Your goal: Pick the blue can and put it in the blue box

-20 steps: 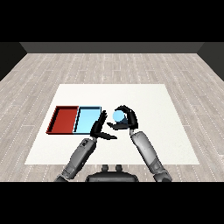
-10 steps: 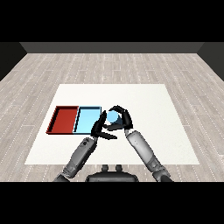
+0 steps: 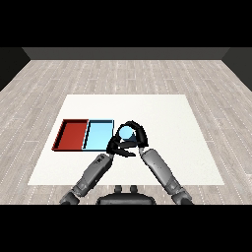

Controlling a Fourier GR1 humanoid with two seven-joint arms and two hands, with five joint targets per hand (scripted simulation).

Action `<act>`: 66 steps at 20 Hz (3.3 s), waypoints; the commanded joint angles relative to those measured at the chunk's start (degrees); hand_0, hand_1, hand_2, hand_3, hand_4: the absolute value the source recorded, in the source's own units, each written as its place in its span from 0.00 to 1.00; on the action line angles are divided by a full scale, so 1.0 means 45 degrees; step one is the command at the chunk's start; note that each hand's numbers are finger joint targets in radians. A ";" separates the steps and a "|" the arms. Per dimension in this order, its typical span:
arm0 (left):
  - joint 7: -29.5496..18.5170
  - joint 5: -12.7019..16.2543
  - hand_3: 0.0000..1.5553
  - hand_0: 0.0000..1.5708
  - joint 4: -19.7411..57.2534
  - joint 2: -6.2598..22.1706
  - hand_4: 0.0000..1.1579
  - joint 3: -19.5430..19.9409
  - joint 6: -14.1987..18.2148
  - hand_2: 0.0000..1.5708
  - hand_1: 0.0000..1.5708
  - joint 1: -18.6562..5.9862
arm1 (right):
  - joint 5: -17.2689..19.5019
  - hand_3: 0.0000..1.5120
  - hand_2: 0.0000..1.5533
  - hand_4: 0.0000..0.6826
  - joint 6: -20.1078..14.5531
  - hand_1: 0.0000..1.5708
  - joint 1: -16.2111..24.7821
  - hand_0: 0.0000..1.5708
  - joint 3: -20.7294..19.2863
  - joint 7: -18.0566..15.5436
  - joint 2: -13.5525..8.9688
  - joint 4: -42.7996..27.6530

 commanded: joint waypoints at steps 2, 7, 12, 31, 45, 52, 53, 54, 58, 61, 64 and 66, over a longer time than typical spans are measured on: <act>-0.0396 0.0553 0.00 0.00 0.0480 -0.0001 0.00 -0.0247 0.0163 0.00 0.00 -0.0349 | -0.0924 0.92 0.94 0.88 0.0045 0.93 -0.0312 0.93 -0.0156 -0.0082 0.0016 -0.0053; 0.0384 -0.0089 0.00 0.00 -0.0045 0.0041 0.32 -0.0126 0.0083 0.00 0.00 -0.0104 | -0.1904 0.92 0.94 0.88 -0.0430 0.94 -0.0237 0.94 0.0634 -0.1292 0.0015 0.1063; 0.0178 0.1419 0.00 0.00 0.1857 0.0000 0.50 -0.0674 0.1867 0.00 0.00 -0.2178 | -0.2285 0.92 0.94 0.89 -0.0900 0.94 0.0736 0.94 0.1622 -0.1123 0.0016 -0.0566; -0.3875 0.4096 0.99 1.00 0.2389 0.0003 0.97 -0.1606 0.2047 1.00 1.00 -0.1653 | -0.2631 0.00 0.00 0.00 0.0214 0.00 0.0475 0.00 0.1236 -0.1326 0.0014 0.0201; -0.3459 0.3636 0.98 1.00 0.3003 0.0001 0.99 -0.0959 0.2328 1.00 1.00 -0.2145 | -0.2651 0.00 0.00 0.00 0.1225 0.00 0.1079 0.00 -0.0722 -0.0770 -0.0560 -0.1384; -0.3476 0.2852 0.98 1.00 0.2394 0.0864 0.99 -0.0249 0.2540 1.00 1.00 -0.1591 | -0.4310 0.00 0.00 0.00 0.1871 0.00 0.2728 0.00 -0.2387 -0.1453 -0.0941 -0.3591; -0.3943 0.2508 0.98 1.00 0.3600 0.0640 1.00 -0.0073 0.2485 1.00 1.00 -0.2067 | -0.3997 0.00 0.00 0.00 0.1667 0.00 0.3018 0.00 -0.2230 -0.2219 -0.0521 -0.3049; -0.3649 0.2522 0.99 1.00 0.2420 0.1320 0.99 -0.0276 0.2619 1.00 1.00 -0.1394 | -0.4956 0.00 0.00 0.00 0.2533 0.00 0.3340 0.00 -0.3460 -0.2542 -0.1331 -0.3145; -0.2505 0.2270 0.98 1.00 0.3020 0.2439 0.99 0.0585 0.2529 1.00 1.00 -0.2336 | -0.5370 0.00 0.00 0.00 0.2737 0.00 0.3718 0.00 -0.3899 -0.2112 -0.1433 -0.3576; -0.1483 0.1770 0.98 1.00 0.3406 0.2752 0.99 0.0731 0.3231 1.00 1.00 -0.2805 | -0.5142 0.00 0.00 0.00 0.2826 0.00 0.4366 0.00 -0.3699 -0.2646 -0.1167 -0.3378; -0.0246 0.1380 0.97 1.00 0.4277 0.3630 0.99 0.0700 0.3523 1.00 1.00 -0.3280 | -0.5136 0.00 0.00 0.00 0.2662 0.00 0.4511 0.00 -0.3677 -0.2408 -0.1115 -0.3451; -0.0407 0.0846 0.97 1.00 0.4893 0.3525 0.96 0.0558 0.4164 1.00 1.00 -0.3119 | -0.5716 0.00 0.00 0.00 0.3551 0.00 0.5148 0.00 -0.4155 -0.2821 -0.1440 -0.3318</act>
